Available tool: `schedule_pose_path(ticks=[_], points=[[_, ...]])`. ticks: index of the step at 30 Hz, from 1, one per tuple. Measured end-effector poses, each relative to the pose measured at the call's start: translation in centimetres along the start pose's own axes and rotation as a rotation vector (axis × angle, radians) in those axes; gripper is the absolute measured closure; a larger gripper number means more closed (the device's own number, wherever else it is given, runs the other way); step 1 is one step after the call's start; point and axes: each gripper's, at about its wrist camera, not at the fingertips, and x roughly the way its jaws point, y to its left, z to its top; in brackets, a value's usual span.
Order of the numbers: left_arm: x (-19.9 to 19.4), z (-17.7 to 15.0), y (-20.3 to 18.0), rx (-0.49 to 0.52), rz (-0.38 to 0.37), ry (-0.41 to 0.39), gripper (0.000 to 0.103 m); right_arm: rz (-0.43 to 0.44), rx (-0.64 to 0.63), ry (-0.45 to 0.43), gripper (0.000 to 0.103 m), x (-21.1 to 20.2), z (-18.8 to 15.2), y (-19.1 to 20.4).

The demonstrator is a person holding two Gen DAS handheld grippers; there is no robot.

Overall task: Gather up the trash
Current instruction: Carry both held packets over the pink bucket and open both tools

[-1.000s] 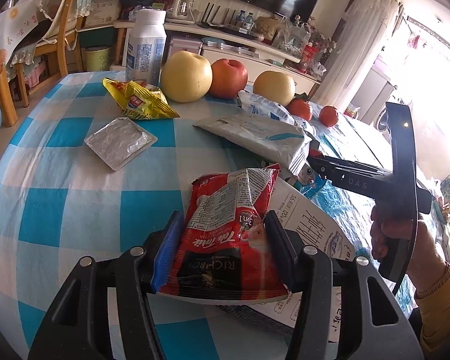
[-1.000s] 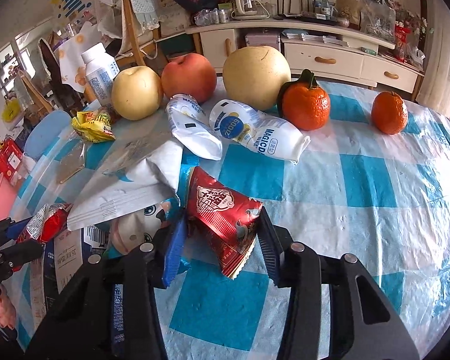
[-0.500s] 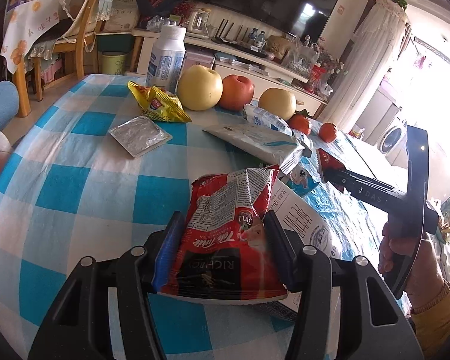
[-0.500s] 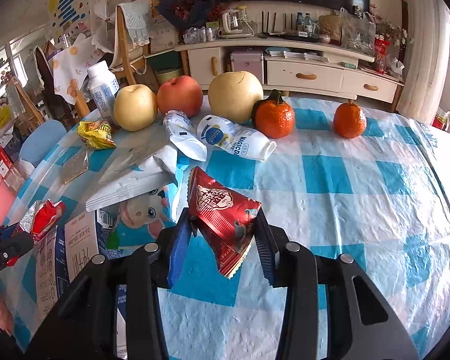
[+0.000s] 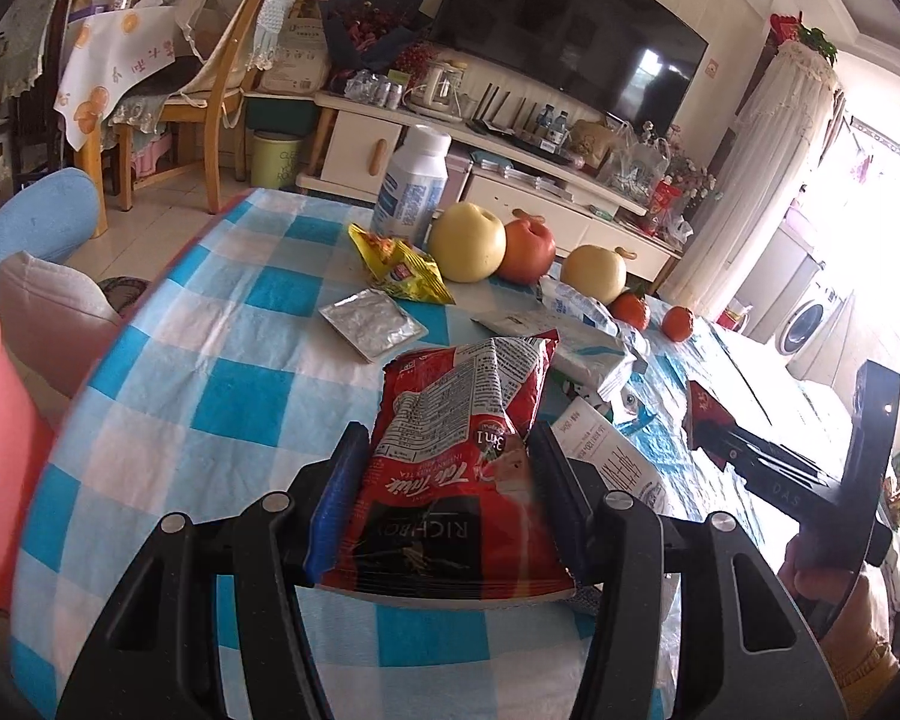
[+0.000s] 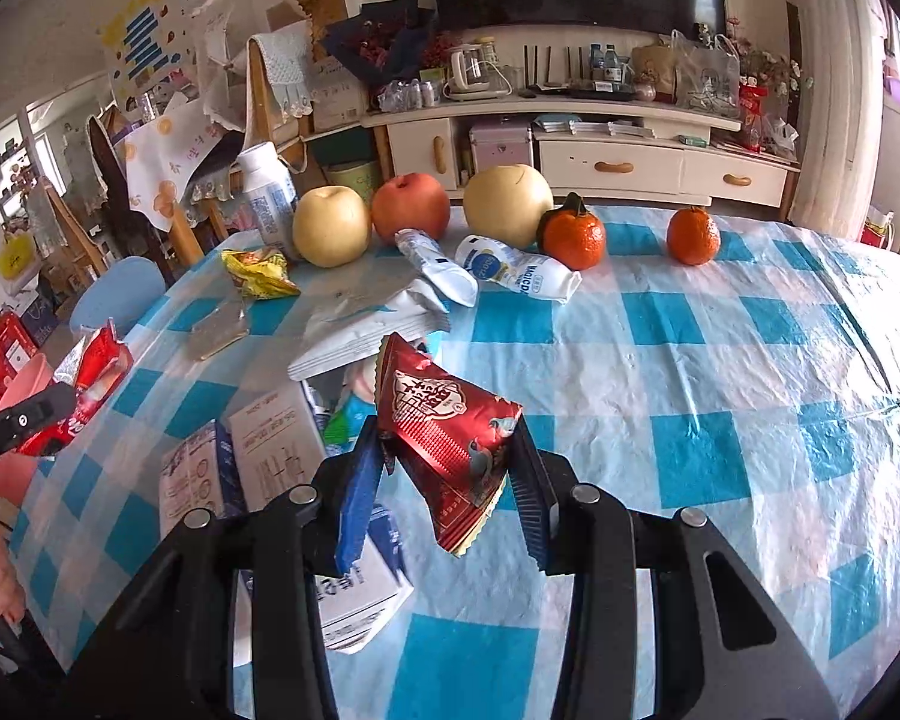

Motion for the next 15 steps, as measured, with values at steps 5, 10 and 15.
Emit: schedule_pose_path(ticks=[5,10,15], points=[[-2.1,1.1,1.8,-0.025,0.030,-0.038,0.047,0.043,-0.007,-0.011,0.060,-1.2,-0.3,2.9],[-4.4,2.3,4.3,-0.055,0.088,-0.079,0.047,0.096,-0.047,-0.022,0.060,-2.0,0.0,7.3],[-7.3,3.4,8.4,-0.128,0.149,-0.134,0.046,0.179,-0.134,-0.033,0.060,-2.6,0.6,13.5]])
